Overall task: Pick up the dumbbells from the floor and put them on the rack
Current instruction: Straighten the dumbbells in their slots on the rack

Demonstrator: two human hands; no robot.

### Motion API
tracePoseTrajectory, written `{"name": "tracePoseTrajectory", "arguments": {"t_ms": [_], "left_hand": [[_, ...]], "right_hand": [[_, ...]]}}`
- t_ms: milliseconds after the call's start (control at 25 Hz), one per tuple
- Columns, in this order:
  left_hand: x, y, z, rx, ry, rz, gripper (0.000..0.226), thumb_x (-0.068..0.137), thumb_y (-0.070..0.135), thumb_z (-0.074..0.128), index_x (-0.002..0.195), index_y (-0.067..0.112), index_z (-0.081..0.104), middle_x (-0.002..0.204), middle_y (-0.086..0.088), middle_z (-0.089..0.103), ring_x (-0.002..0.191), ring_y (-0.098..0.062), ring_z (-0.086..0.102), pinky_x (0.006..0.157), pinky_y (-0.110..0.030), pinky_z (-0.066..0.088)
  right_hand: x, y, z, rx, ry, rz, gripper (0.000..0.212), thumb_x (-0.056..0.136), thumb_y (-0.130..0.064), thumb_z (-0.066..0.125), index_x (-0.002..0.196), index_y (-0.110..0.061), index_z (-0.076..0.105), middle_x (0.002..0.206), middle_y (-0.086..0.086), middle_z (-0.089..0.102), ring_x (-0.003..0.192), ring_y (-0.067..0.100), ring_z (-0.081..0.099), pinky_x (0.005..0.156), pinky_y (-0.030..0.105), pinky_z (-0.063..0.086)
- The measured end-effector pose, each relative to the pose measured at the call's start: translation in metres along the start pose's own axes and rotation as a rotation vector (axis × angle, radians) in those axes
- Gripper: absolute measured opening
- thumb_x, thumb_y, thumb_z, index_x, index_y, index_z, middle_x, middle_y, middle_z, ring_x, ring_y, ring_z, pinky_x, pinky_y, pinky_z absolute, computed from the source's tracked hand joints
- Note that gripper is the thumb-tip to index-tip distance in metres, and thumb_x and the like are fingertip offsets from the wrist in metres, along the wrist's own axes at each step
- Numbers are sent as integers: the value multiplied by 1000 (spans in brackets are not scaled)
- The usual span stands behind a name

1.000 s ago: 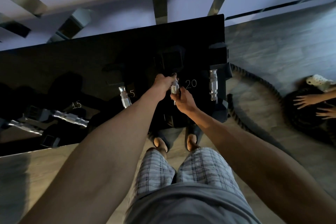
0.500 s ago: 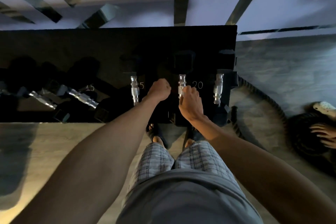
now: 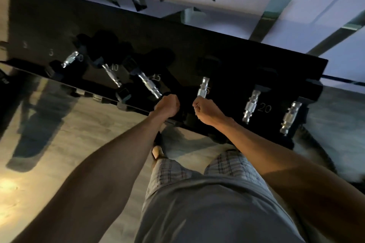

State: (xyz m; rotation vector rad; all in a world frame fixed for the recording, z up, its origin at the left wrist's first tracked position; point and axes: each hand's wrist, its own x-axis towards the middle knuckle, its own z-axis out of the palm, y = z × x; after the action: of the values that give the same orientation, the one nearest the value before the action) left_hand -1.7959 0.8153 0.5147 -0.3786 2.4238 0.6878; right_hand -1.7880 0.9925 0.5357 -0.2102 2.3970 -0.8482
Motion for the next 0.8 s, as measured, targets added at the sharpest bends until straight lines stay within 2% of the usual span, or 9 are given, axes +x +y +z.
{"name": "tracePoseTrajectory", "arguments": {"t_ms": [240, 400, 480, 560, 640, 800], "left_hand": [[47, -88, -71, -194, -2, -47, 29, 92, 24, 46, 106, 9, 66, 97, -14, 71, 84, -32, 71, 80, -46, 60], [75, -122, -100, -284, -41, -89, 21, 93, 16, 47, 89, 5, 65, 93, -20, 72, 82, -33, 72, 77, -45, 61], [85, -127, -102, -523, -78, -201, 18, 94, 16, 52, 81, 10, 62, 93, -16, 69, 81, -28, 69, 75, -38, 59], [94, -129, -97, -845, -156, -345, 12, 96, 18, 56, 95, 9, 64, 102, -11, 67, 88, -22, 66, 75, -33, 53], [99, -124, -93, -1123, -240, -431, 25, 96, 18, 58, 118, 6, 62, 110, -10, 66, 102, -22, 63, 84, -34, 47], [114, -116, -92, -1447, -259, -494, 34, 97, 17, 57, 128, 1, 57, 117, -14, 64, 101, -23, 61, 96, -34, 47]], "right_hand": [[56, -83, 54, 18, 58, 49, 14, 94, -9, 43, 98, -11, 56, 84, 10, 66, 75, 27, 65, 67, 44, 55], [93, -109, 82, -37, 173, 137, 19, 92, -17, 51, 110, -13, 57, 108, 11, 59, 99, 28, 58, 83, 42, 52], [107, -116, 92, -99, 195, 185, 31, 93, -22, 57, 122, -13, 54, 120, 13, 54, 110, 30, 53, 91, 43, 48], [120, -118, 103, -118, 202, 232, 38, 93, -27, 59, 127, -12, 52, 124, 14, 54, 113, 32, 52, 93, 41, 44], [132, -117, 114, -146, 201, 248, 37, 93, -29, 59, 125, -12, 53, 120, 13, 61, 112, 32, 57, 92, 39, 41], [142, -114, 132, -222, 274, 248, 33, 92, -28, 61, 122, -15, 54, 115, 5, 67, 112, 25, 61, 102, 38, 33]]}}
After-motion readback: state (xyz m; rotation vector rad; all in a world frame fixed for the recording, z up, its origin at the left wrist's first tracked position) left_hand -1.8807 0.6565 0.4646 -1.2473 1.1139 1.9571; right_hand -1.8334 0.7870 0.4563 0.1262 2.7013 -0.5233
